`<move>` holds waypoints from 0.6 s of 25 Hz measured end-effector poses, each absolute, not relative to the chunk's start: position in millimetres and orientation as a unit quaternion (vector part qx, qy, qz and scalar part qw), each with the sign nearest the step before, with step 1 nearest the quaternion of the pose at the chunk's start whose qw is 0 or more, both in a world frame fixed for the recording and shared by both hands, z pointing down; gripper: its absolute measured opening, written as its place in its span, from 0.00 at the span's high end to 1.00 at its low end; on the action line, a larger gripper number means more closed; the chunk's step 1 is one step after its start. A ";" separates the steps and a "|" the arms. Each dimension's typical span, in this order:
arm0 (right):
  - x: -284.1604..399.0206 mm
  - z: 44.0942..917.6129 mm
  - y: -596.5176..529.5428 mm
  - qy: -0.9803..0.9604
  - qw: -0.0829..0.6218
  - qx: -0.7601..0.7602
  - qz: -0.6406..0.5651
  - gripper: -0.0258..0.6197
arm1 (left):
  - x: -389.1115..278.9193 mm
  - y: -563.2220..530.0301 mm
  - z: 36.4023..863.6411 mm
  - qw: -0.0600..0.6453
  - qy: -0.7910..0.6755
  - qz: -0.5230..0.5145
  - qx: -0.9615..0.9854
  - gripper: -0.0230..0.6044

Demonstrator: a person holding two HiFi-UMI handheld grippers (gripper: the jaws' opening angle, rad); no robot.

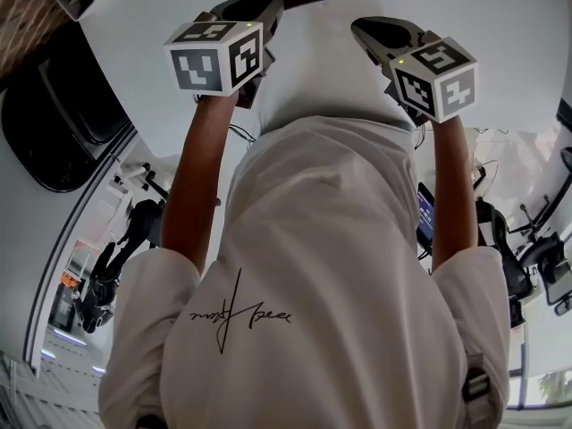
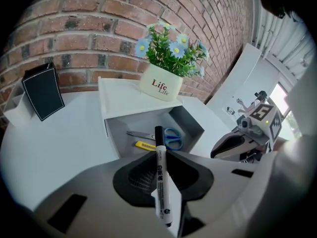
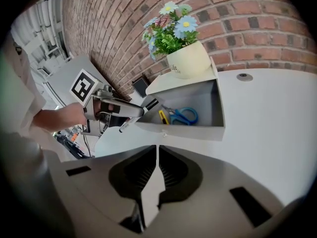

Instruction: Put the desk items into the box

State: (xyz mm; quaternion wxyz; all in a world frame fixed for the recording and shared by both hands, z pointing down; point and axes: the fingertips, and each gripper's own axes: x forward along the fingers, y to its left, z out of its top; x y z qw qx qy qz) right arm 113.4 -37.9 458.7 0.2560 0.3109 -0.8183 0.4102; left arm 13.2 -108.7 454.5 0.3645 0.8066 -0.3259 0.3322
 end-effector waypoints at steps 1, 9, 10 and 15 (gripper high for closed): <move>113.2 459.7 -37.7 -0.818 0.254 0.310 0.413 0.90 | 14.0 -109.8 454.8 0.366 -0.327 0.331 0.806 0.86; 111.8 467.1 -38.9 -0.814 0.244 0.308 0.427 0.90 | 19.9 -129.1 455.2 0.364 -0.332 0.327 0.806 0.86; 111.1 467.8 -38.6 -0.814 0.243 0.308 0.428 0.90 | 21.0 -131.5 455.2 0.363 -0.332 0.326 0.807 0.86; 110.0 470.3 -36.2 -0.813 0.239 0.306 0.434 0.90 | 29.9 -137.0 455.6 0.361 -0.326 0.329 0.809 0.86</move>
